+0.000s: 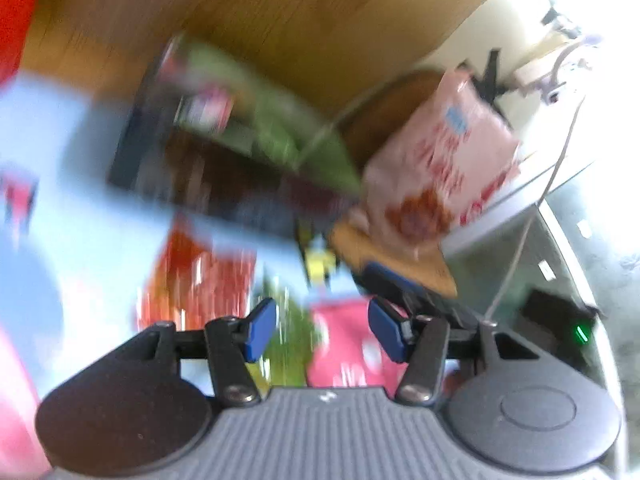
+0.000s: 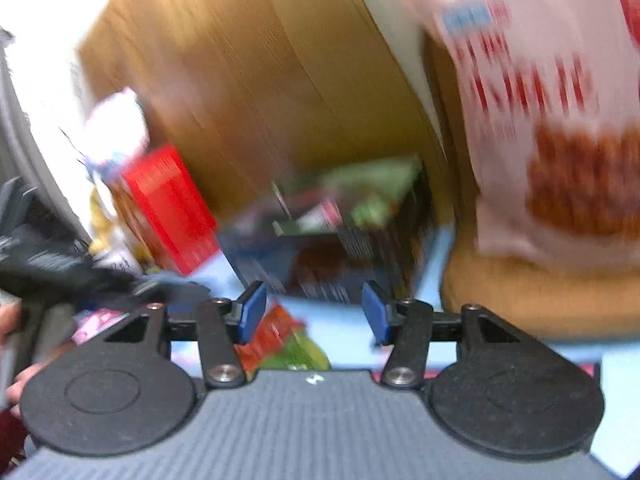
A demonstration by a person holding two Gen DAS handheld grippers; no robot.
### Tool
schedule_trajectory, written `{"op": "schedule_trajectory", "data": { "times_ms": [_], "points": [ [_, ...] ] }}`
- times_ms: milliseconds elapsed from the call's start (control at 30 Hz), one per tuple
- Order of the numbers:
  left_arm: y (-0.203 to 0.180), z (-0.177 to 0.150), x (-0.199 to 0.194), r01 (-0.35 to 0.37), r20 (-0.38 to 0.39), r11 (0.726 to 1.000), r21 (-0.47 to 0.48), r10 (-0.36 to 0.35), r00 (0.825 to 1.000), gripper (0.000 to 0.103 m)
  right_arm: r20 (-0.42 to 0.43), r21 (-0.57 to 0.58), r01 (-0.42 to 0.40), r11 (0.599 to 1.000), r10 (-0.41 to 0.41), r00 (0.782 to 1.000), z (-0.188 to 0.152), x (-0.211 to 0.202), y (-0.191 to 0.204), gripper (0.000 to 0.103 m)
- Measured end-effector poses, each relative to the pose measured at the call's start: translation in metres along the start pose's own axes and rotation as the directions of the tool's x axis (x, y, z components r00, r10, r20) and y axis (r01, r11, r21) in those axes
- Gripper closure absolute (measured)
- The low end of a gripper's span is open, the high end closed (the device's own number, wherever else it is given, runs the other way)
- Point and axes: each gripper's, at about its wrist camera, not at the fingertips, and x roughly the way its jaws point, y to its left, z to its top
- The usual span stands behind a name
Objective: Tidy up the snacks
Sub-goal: 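Lower the white jelly cup into the black tin and release it, then grasp the translucent green packet with the left tool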
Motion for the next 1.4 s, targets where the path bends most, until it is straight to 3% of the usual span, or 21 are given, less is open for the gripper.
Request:
{"op": "schedule_trajectory", "data": {
  "times_ms": [100,200,267,367,467,600,633,700,800,967,1033,1133,1200,1300,1400],
  "points": [
    [0.005,-0.025,0.004,0.016,-0.021,0.998,-0.055,-0.017,1.0,0.052,-0.052,0.078,-0.028,0.997,0.032,0.998,-0.008,0.013,-0.009,0.047],
    [0.014,-0.041,0.009,-0.012,0.004,0.993,-0.113,0.013,1.0,0.05,-0.097,0.079,-0.004,0.997,0.012,0.995,-0.016,0.019,-0.005,0.047],
    [0.023,-0.046,0.01,0.011,0.039,0.987,-0.162,-0.005,0.999,0.051,-0.123,0.08,-0.022,0.997,0.032,0.992,-0.022,0.022,-0.001,0.048],
    [0.03,-0.047,0.007,0.02,0.068,0.981,-0.191,-0.008,0.998,0.051,-0.194,0.036,-0.073,0.997,0.078,0.978,-0.023,0.025,0.012,0.066],
    [0.033,-0.048,0.005,0.017,0.09,0.98,-0.198,0.001,0.996,0.051,-0.212,0.016,-0.08,0.997,0.081,0.974,-0.023,0.024,0.016,0.069],
    [0.038,-0.045,0.005,0.027,0.115,0.976,-0.218,-0.002,0.993,0.051,-0.204,0.161,-0.26,0.952,0.29,0.935,-0.017,0.014,-0.005,0.08],
    [0.039,-0.044,0.006,0.032,0.116,0.974,-0.223,-0.006,0.993,0.051,-0.201,0.182,-0.294,0.938,0.328,0.923,-0.017,0.01,-0.007,0.089],
    [0.038,-0.043,0.007,0.028,0.121,0.976,-0.214,-0.002,0.993,0.051,-0.211,0.164,-0.272,0.948,0.303,0.929,-0.018,0.011,-0.005,0.087],
    [0.037,-0.042,0.007,0.022,0.127,0.979,-0.204,0.004,0.992,0.051,-0.242,0.106,-0.172,0.979,0.193,0.951,-0.025,0.018,-0.001,0.085],
    [0.042,-0.04,0.001,0.045,0.124,0.972,-0.232,-0.016,0.992,0.05,-0.201,0.157,-0.196,0.968,0.225,0.953,-0.021,0.009,-0.007,0.091],
    [0.043,-0.039,-0.009,0.059,0.161,0.972,-0.229,-0.022,0.987,0.04,-0.144,0.185,-0.206,0.961,0.234,0.961,-0.014,0.001,-0.013,0.092],
    [0.04,-0.036,-0.019,0.081,0.2,0.971,-0.226,-0.035,0.979,0.023,-0.012,0.292,-0.279,0.915,0.295,0.955,-0.005,-0.013,-0.028,0.094],
    [0.036,-0.035,-0.018,0.128,0.197,0.965,-0.227,-0.083,0.977,0.02,0.079,0.364,-0.348,0.864,0.344,0.936,-0.003,-0.022,-0.038,0.094],
    [0.025,-0.039,-0.008,0.209,0.183,0.952,-0.224,-0.17,0.968,0.013,0.146,0.441,-0.416,0.796,0.393,0.908,-0.005,-0.022,-0.043,0.094],
    [0.015,-0.041,0.001,0.246,0.178,0.948,-0.204,-0.211,0.961,0.015,0.192,0.522,-0.482,0.704,0.454,0.87,-0.011,-0.013,-0.047,0.094]
  ]
}}
